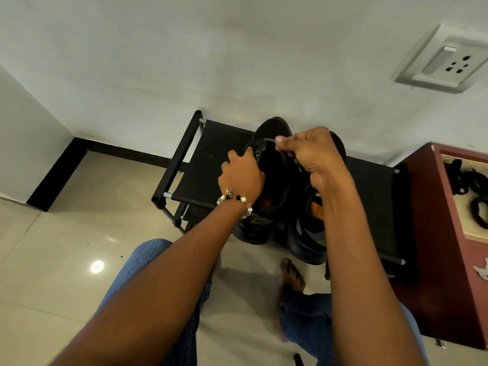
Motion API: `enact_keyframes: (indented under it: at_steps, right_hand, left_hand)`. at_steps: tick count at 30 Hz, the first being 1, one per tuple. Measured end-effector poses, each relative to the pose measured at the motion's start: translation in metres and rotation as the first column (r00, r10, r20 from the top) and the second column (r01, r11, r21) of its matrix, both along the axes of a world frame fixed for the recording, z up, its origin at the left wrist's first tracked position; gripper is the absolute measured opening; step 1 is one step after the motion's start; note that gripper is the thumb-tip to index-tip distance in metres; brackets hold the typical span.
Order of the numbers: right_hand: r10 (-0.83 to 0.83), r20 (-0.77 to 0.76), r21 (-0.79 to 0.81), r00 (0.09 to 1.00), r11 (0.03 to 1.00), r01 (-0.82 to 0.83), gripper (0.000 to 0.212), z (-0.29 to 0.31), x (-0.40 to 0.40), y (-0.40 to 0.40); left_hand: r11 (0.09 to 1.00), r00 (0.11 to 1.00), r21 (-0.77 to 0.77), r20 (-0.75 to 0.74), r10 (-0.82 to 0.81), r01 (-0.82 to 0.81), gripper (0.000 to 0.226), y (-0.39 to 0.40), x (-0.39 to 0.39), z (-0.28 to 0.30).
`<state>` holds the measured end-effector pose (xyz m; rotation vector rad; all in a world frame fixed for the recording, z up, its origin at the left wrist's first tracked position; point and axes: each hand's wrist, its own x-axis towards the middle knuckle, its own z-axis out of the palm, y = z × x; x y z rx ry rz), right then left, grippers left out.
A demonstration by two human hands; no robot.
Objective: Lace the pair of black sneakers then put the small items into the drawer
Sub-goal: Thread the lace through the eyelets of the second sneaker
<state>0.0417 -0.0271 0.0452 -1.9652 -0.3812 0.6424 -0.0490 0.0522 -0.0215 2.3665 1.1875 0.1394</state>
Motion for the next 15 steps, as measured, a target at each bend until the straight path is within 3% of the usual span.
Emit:
enact_keyframes:
  at_steps: [4,7,9,10,12,14,15]
  right_hand:
    - [-0.067,-0.13,0.432,0.989,0.894,0.117,0.018,0.014,0.007,-0.016]
    - [-0.006,-0.325,0.726,0.946,0.64,0.254,0.018,0.016,0.016,-0.025]
    - [0.103,-0.432,0.807,0.896,0.488,0.333,0.017,0.012,0.017,-0.026]
    - [0.091,-0.455,0.796,0.886,0.486,0.36,0.018,0.009,0.016,-0.024]
    - [-0.088,-0.346,0.679,0.934,0.664,0.314,0.018,0.0,0.014,-0.02]
    - [-0.207,0.142,0.3,0.968,0.941,0.157,0.017,-0.014,0.014,-0.016]
    - [-0.082,0.372,0.021,0.925,0.997,0.08,0.021,-0.022,0.016,-0.013]
  left_hand:
    - [1.0,1.0,-0.005,-0.008,-0.012,0.011,0.052,0.0,-0.001,0.001]
    - [1.0,1.0,0.001,-0.015,-0.011,0.011,0.052,-0.001,-0.001,0.002]
    - [1.0,1.0,0.003,-0.017,-0.012,0.012,0.052,-0.001,-0.001,0.002]
    - [1.0,1.0,0.008,-0.018,-0.01,0.011,0.052,-0.001,-0.001,0.001]
    - [1.0,1.0,0.012,-0.017,-0.003,0.004,0.052,-0.001,-0.001,0.001]
    - [1.0,1.0,0.004,-0.017,0.003,-0.003,0.053,-0.001,0.0,0.001]
    - [1.0,1.0,0.004,-0.021,0.006,-0.005,0.052,-0.001,0.0,0.001]
